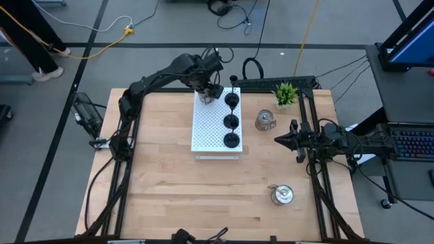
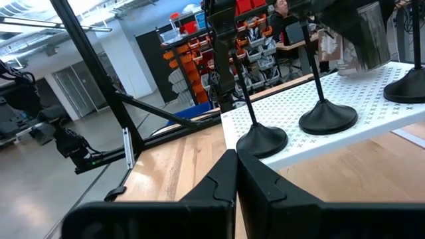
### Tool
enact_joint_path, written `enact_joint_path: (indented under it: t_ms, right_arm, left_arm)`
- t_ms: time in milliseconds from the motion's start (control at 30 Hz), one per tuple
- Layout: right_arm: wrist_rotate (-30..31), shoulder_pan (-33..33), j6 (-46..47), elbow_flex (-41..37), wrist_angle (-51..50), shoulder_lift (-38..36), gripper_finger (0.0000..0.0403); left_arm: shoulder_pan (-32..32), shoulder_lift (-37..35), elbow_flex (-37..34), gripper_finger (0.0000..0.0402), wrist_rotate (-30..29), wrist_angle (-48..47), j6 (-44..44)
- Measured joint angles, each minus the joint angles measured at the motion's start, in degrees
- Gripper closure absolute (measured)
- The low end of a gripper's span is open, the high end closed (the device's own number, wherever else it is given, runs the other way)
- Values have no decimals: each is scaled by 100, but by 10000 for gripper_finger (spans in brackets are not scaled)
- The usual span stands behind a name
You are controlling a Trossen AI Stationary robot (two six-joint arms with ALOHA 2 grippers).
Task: Pick & Place candle stick holders
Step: Put the top left brown scented candle on the shelf
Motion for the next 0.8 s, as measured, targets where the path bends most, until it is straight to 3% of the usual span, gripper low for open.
enact_joint_path:
  t_ms: [167, 800]
  right_arm:
    - [1, 0, 0, 0, 0, 2, 403]
    - [2, -1, 4, 0, 1, 1, 403]
  left_arm:
    - [5, 0, 0, 44, -147, 10, -6]
    - [-55, -15, -374, 28, 174, 320, -23]
